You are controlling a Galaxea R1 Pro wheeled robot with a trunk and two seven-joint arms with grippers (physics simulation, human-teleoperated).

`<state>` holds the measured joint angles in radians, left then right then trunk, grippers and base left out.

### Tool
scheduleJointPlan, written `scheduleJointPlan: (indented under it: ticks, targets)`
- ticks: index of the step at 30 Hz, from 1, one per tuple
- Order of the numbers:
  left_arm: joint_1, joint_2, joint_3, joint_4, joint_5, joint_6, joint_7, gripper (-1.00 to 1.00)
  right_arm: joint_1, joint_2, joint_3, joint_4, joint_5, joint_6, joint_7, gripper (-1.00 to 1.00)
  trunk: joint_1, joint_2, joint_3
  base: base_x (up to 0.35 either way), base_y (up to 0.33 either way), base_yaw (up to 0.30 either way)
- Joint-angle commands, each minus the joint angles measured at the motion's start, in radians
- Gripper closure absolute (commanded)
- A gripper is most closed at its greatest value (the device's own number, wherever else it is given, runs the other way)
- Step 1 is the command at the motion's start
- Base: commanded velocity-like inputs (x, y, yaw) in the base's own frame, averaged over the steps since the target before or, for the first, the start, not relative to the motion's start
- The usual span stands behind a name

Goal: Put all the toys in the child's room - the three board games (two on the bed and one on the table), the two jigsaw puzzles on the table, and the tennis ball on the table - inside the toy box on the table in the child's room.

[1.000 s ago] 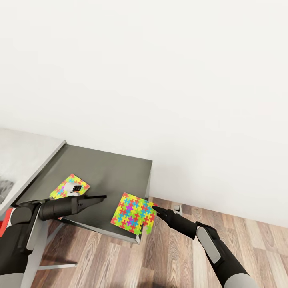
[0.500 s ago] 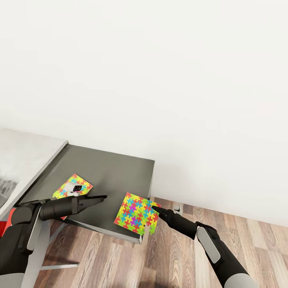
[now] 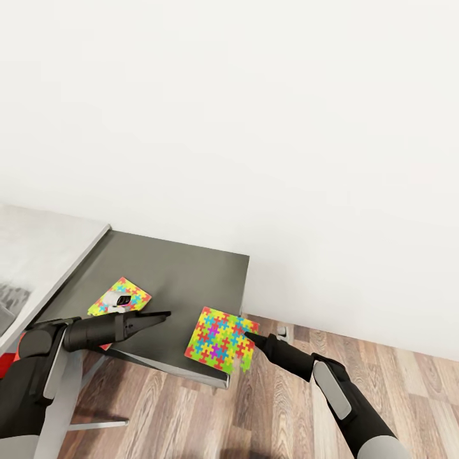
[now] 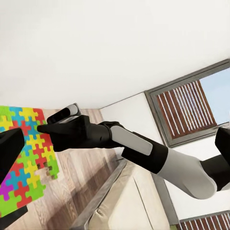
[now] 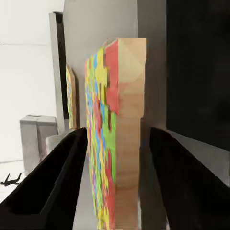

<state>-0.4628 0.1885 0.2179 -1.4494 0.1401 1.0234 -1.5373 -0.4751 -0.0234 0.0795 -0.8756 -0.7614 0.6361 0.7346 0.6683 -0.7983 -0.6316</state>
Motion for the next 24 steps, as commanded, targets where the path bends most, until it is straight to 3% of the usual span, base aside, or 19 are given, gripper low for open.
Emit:
scheduleJointPlan:
  ticks: [1,4,24]
  targets:
    - [0.000,0.001,0.000,0.000,0.000,0.011,-0.004,-1.00,0.000,-0.001,0.002,0.000,-0.006,0.006,-0.003,1.00,0.000,-0.001,-0.001,0.000,0.002,0.000]
    - [0.000,0.005,0.003,0.003,-0.001,0.011,-0.004,-1.00,0.000,-0.001,0.002,0.000,-0.006,0.007,-0.001,1.00,0.000,-0.001,-0.001,0.000,0.000,0.000]
    - [0.000,0.010,0.007,0.004,0.001,0.020,-0.009,-1.00,0.005,-0.010,-0.001,-0.007,-0.018,0.003,0.008,1.00,-0.077,0.139,0.062,0.000,0.000,0.000]
